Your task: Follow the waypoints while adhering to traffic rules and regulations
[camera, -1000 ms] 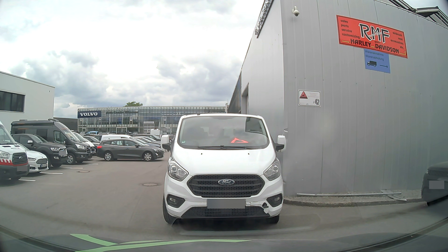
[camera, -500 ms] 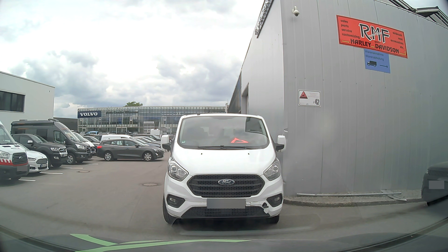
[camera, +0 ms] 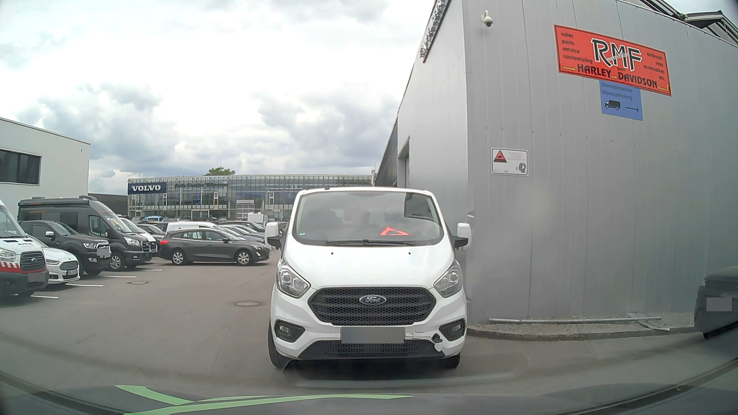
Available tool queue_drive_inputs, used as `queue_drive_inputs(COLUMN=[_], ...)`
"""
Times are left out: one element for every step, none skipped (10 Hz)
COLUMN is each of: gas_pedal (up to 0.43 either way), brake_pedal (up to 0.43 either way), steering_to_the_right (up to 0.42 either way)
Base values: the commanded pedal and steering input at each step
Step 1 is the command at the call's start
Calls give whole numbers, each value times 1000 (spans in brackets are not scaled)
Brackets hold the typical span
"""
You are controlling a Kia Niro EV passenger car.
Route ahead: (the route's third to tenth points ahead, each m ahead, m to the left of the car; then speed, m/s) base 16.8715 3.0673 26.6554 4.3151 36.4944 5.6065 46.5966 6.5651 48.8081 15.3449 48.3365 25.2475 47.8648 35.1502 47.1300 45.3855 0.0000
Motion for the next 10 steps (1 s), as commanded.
queue_drive_inputs(gas_pedal=[0, 0, 0, 0, 0, 0, 0, 0, 0, 0], brake_pedal=[470, 470, 470, 470, 470, 470, 470, 470, 470, 470], steering_to_the_right=[-463, -462, -462, -462, -462, -462, -463, -462, -462, -463])
